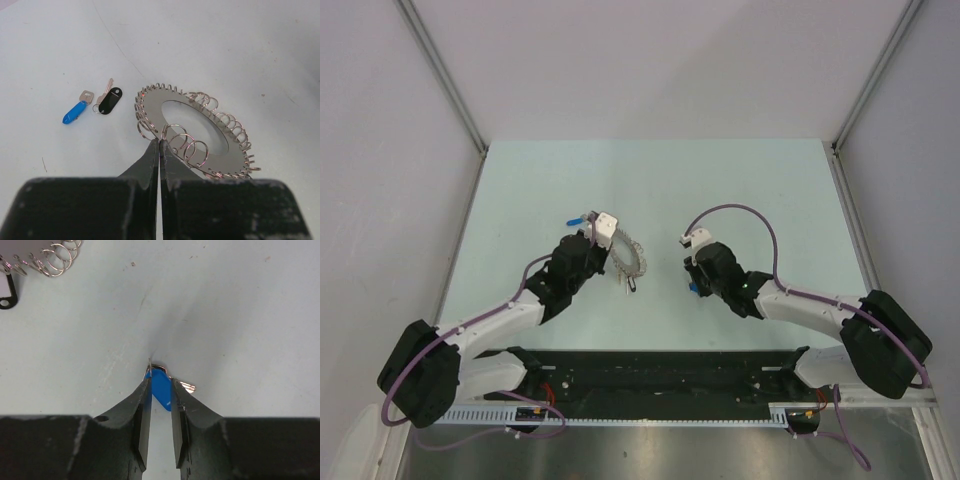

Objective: Put the keys on the keyring

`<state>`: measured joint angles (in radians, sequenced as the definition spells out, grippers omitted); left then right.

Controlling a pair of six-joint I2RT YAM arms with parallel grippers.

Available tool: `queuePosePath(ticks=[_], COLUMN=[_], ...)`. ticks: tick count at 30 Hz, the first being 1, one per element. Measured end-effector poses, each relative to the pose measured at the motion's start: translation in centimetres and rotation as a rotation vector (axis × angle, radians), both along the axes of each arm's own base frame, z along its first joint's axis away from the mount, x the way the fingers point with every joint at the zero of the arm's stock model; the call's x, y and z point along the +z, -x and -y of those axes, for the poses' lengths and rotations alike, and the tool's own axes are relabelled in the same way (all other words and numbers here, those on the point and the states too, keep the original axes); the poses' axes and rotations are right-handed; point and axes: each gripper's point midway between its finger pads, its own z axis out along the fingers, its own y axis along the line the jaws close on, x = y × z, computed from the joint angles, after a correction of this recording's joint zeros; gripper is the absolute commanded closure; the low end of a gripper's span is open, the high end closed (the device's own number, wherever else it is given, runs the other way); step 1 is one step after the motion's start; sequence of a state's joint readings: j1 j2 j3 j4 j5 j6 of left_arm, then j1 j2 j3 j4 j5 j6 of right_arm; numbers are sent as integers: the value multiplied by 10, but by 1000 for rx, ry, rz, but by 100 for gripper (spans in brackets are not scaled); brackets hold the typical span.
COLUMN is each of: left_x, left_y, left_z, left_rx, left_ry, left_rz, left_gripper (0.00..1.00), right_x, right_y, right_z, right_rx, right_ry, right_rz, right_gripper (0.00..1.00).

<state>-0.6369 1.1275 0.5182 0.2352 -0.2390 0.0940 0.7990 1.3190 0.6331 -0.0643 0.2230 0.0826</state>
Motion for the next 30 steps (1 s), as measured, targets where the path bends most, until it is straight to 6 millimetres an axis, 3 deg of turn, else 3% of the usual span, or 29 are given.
queuePosePath(ticks=[7, 25, 30], left_x=[5, 6, 6], left_y=[1, 2, 2], left_z=[2, 2, 3], left_rx=[-7, -9, -10], left_ry=[27, 37, 38], left_rz=[14, 15, 16], left_gripper=[99, 100, 100], right_x=[-14, -29, -33], right_y=[5, -1, -3], right_z=[-5, -16, -15], right_rx=[-15, -11, -16], right_ry=[-52, -56, -46], right_rz=[9, 13, 13], right_gripper=[75, 81, 88])
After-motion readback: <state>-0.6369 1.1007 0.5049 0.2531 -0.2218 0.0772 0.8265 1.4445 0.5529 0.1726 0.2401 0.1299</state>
